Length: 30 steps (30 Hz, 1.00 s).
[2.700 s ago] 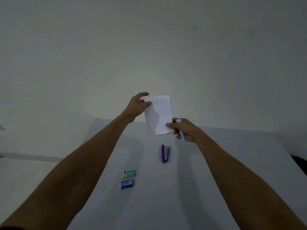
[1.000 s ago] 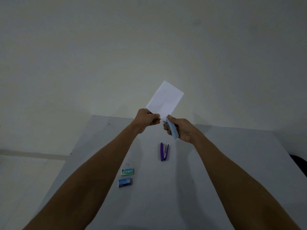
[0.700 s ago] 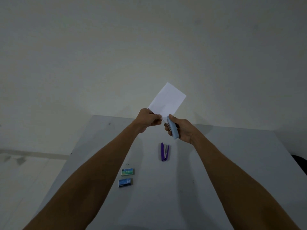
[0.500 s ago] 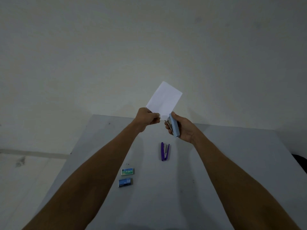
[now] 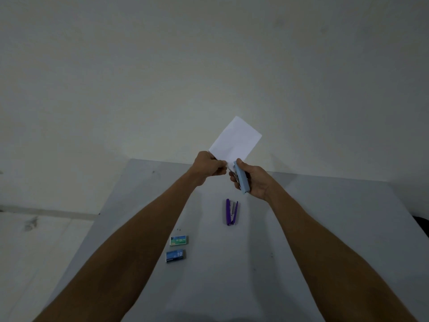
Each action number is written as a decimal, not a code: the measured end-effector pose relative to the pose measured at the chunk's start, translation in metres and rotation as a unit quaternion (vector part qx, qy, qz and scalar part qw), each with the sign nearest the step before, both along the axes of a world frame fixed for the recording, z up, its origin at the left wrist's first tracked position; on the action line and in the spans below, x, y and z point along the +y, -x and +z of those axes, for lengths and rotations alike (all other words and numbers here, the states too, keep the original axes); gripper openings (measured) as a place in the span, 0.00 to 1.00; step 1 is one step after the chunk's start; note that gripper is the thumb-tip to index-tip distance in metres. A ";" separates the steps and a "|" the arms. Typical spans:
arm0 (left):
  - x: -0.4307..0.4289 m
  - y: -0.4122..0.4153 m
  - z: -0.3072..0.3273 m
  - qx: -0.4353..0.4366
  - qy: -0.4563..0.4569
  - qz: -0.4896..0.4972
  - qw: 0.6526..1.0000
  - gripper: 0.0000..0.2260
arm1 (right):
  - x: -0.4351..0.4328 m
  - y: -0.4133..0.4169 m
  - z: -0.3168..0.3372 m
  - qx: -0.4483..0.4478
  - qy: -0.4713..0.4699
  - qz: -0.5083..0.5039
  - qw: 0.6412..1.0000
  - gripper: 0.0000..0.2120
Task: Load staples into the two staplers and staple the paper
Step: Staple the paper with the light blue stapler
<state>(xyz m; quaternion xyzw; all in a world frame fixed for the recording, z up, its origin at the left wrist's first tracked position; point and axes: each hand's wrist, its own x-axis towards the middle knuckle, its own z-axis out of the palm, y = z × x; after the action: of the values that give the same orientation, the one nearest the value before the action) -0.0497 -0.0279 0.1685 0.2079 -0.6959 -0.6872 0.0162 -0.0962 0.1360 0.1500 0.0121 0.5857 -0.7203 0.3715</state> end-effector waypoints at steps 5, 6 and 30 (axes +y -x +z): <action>-0.002 0.003 -0.001 -0.002 0.009 0.002 1.000 0.10 | -0.006 0.003 -0.003 0.016 -0.023 -0.015 0.999 0.16; -0.002 0.003 -0.001 -0.001 0.010 0.002 1.000 0.09 | -0.008 0.003 -0.004 0.020 -0.030 -0.017 0.999 0.17; -0.003 0.002 -0.018 0.001 -0.029 0.022 0.999 0.12 | -0.014 -0.004 -0.020 0.052 -0.069 -0.048 0.995 0.19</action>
<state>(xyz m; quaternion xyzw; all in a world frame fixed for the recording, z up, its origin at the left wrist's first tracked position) -0.0514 -0.0310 0.1504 0.2227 -0.6706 -0.7071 0.0259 -0.0924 0.1215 0.1295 0.0284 0.6516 -0.6947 0.3034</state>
